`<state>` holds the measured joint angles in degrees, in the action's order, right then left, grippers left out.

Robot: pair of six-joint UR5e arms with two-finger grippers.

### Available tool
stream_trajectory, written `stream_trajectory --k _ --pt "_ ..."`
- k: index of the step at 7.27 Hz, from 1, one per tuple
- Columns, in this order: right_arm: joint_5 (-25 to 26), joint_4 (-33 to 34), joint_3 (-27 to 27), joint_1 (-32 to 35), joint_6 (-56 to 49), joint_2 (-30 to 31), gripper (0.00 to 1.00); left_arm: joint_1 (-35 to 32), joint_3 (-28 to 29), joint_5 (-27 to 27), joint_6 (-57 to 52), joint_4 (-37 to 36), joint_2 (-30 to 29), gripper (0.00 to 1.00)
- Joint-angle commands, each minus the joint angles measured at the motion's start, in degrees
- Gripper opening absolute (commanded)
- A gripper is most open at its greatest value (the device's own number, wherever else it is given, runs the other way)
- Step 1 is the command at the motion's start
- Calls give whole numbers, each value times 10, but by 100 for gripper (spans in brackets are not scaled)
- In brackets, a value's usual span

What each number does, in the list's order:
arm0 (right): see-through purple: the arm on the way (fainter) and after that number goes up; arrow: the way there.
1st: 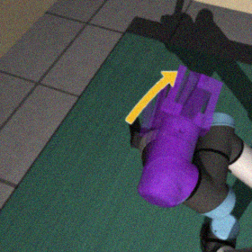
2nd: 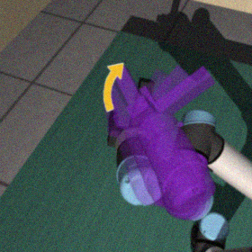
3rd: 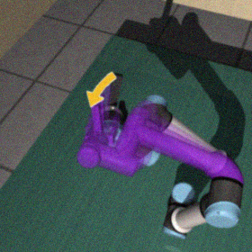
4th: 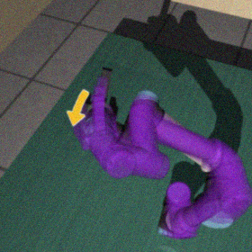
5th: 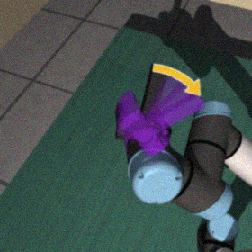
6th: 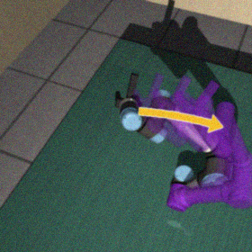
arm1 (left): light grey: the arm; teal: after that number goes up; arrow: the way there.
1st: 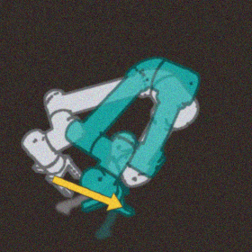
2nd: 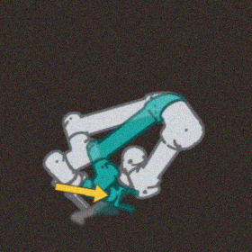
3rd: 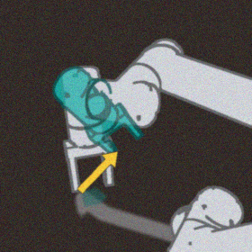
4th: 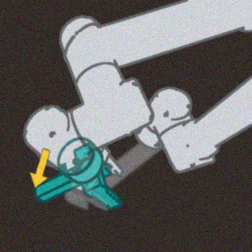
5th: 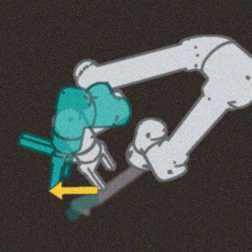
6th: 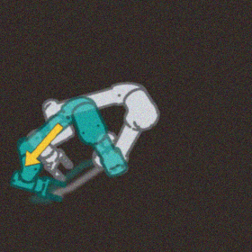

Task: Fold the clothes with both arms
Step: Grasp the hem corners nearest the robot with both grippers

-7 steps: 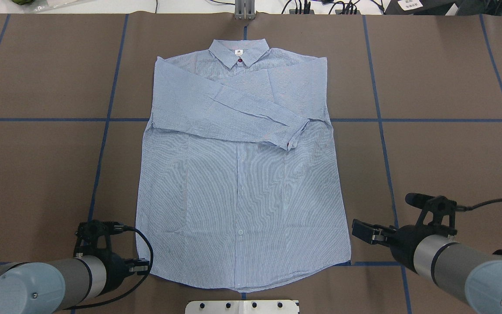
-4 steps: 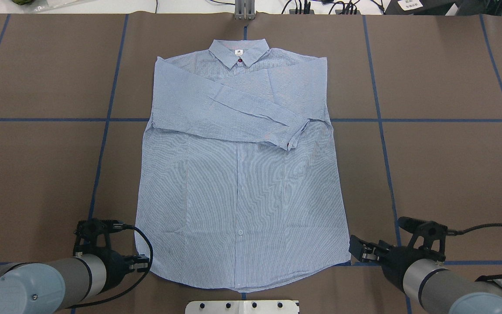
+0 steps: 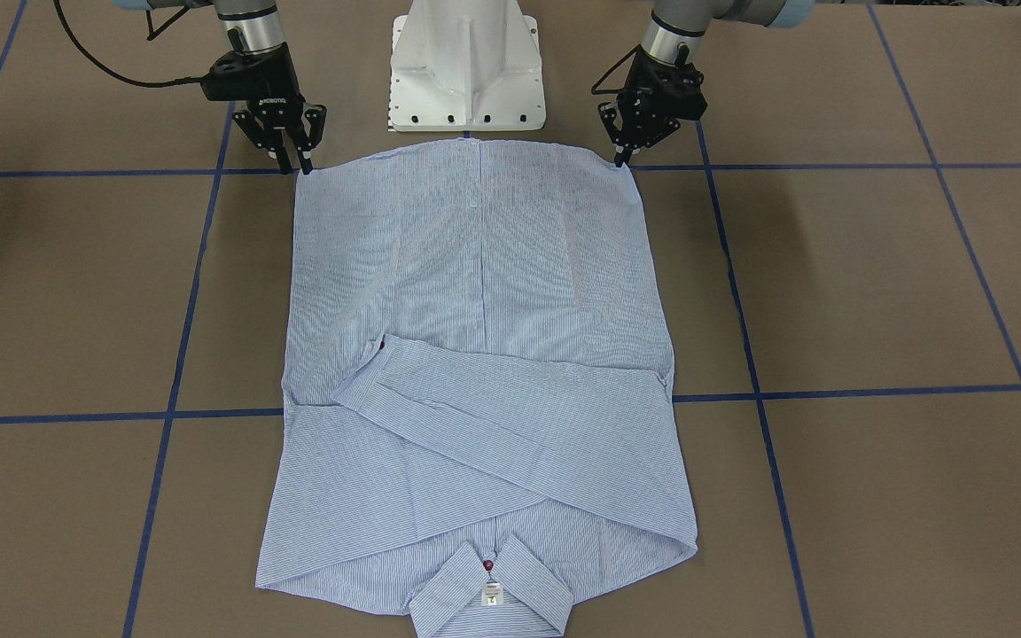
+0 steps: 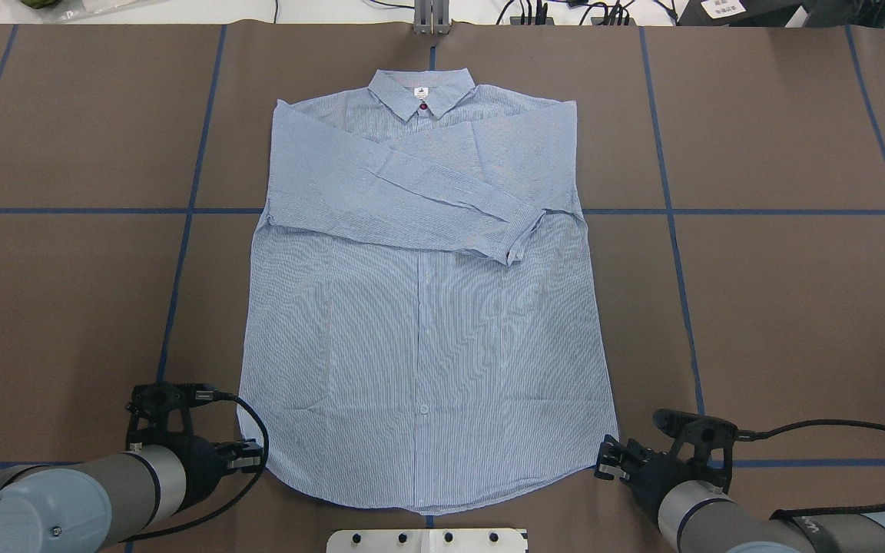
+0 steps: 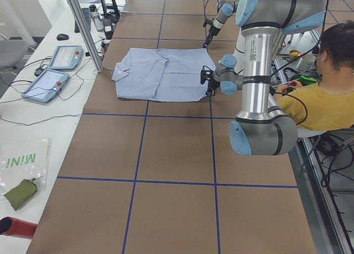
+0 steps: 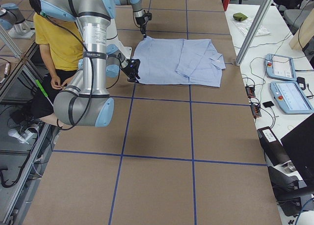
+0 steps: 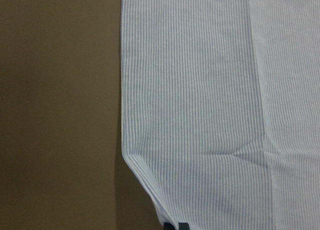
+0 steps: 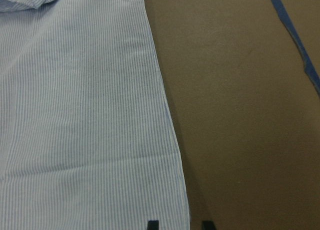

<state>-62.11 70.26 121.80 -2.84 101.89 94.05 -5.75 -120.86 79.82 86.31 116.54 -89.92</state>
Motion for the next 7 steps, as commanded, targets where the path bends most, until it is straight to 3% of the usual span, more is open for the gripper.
stream_trajectory --k 1,3,4,6,7 --pt "4 9 -11 -4 2 -5 40 0 -1 -1 0 0 0 0" --pt "4 18 -11 -6 2 -10 36 0 -1 -1 0 0 0 0" --pt "4 18 -11 -8 2 -13 26 0 -1 -1 0 -1 0 0" --pt "4 31 -12 -10 2 -18 21 0 -1 -1 0 -1 0 0" --pt "4 55 -12 -10 2 -32 12 0 -8 0 -1 -1 0 0"
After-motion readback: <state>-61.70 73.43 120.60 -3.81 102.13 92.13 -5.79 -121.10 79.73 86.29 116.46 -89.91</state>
